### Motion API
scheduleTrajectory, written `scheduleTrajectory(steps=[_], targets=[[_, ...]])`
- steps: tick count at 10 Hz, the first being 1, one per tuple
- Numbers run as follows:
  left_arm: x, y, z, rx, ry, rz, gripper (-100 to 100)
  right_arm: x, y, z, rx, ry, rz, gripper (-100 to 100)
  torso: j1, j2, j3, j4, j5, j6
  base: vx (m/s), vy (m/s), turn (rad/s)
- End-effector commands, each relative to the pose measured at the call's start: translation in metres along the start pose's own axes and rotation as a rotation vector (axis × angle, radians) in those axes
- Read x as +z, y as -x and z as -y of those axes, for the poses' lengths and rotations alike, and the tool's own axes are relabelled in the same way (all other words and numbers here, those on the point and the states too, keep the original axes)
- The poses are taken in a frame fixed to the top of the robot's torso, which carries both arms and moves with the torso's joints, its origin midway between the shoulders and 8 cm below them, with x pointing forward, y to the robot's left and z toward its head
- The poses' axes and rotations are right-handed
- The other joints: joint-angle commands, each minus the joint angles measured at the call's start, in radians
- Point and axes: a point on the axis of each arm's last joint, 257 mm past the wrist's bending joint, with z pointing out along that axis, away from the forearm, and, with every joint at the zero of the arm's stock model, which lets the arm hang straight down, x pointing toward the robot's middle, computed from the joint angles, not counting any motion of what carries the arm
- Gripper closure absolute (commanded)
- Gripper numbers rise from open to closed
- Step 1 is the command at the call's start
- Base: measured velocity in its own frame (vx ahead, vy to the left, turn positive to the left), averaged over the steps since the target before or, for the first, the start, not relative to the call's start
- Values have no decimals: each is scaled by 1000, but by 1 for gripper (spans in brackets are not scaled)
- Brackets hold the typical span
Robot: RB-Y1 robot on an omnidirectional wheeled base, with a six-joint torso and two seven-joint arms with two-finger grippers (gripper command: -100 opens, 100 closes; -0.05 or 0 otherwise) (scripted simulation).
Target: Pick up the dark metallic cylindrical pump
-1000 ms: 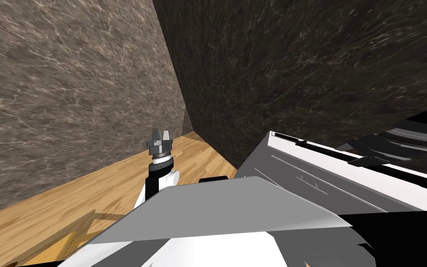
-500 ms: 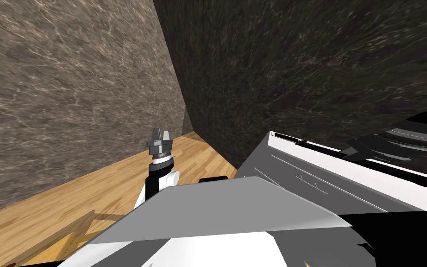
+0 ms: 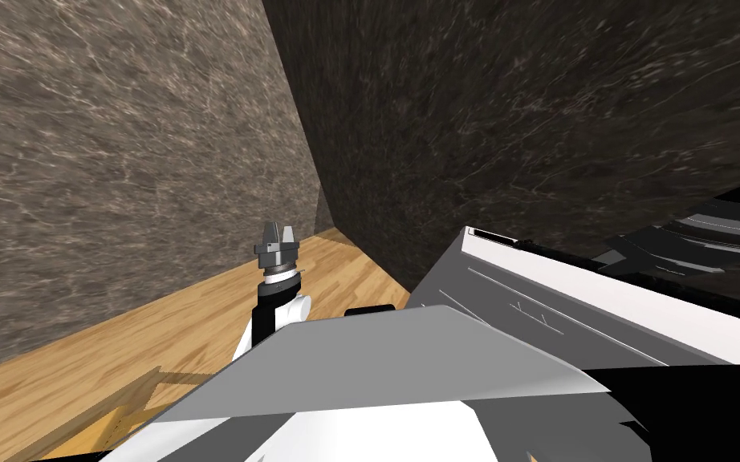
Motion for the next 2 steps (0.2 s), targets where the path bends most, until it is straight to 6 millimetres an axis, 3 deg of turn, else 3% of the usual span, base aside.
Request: scheduleTrajectory(steps=[1,2], targets=[[0,0,0,0,0,0,0,0,0,0,0,0,0,100,0,0,0,0,0,0,1,-12,-3],[0,0,0,0,0,0,0,-1,0,0,0,0,0,0,0,0,0,0,-1,0,0,0,0]])
